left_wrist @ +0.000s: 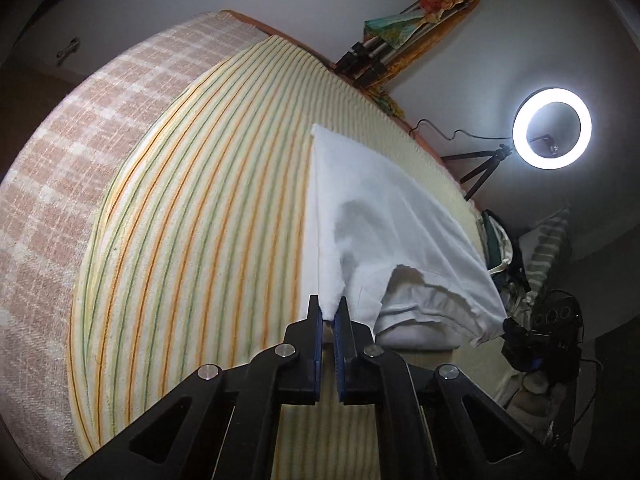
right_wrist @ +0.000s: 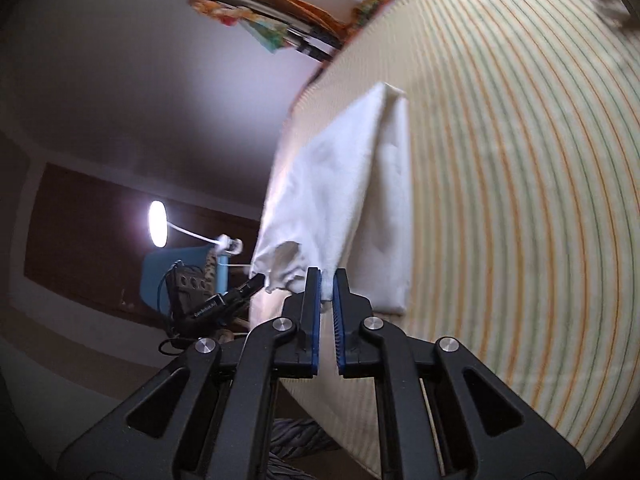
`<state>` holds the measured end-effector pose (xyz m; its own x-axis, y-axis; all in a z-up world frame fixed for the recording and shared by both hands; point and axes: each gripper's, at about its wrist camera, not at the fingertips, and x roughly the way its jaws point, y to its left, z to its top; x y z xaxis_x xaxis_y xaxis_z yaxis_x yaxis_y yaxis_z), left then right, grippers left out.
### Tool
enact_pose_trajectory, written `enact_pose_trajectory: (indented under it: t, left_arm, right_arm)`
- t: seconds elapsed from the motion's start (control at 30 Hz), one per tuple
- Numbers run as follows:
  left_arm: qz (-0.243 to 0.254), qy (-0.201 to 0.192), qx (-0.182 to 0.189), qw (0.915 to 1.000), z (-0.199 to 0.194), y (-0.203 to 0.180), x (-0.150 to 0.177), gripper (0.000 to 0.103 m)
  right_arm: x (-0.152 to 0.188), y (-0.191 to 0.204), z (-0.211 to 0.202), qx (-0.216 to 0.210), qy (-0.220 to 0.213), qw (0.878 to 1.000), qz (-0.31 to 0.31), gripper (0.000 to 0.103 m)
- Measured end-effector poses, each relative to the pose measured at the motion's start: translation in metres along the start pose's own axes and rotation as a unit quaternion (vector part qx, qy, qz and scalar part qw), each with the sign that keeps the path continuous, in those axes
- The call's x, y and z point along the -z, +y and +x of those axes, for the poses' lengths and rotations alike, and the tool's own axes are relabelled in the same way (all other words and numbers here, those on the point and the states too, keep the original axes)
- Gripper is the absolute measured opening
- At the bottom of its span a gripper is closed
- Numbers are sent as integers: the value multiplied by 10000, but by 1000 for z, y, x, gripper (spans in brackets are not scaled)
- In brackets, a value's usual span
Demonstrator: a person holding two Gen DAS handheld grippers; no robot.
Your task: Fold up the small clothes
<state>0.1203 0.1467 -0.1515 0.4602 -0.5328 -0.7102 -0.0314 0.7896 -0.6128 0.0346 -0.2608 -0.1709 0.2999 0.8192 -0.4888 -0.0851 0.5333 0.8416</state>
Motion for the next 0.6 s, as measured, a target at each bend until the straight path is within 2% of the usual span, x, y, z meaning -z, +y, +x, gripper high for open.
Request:
enact_pose_trajectory:
  t: [0.1, 0.27, 0.33, 0.4, 0.5, 0.57, 0.6]
  left_arm:
    - [-98, 126, -112, 9998, 7, 10, 5, 2]
    - [126, 88, -292, 9995, -1, 6, 8, 1]
    - [384, 119, -545, 9977, -4, 2, 11, 3]
    - [555, 126, -751, 9955, -9, 0, 16, 12]
    - [806, -227, -905, 9924, -26, -14, 14, 15]
    - [1110, -478, -916, 9884, -34, -31, 9, 17]
    - [1233, -552, -902, 9867, -33, -40, 6, 19]
  right_arm:
    - [4, -11, 6, 167, 166, 9997, 108, 7]
    - [2, -8, 1, 367, 103, 9993, -22, 7]
    - [3, 0, 0, 848, 138, 9954, -412, 7]
    - [7, 14, 1, 1533, 189, 9828, -1010, 9]
    - [16, 46, -2, 2279, -144, 9523, -2023, 9]
    - [19, 64, -1, 2325, -344, 9400, -2473, 9]
    - [19, 72, 2, 2230, -366, 9378, -2635, 9]
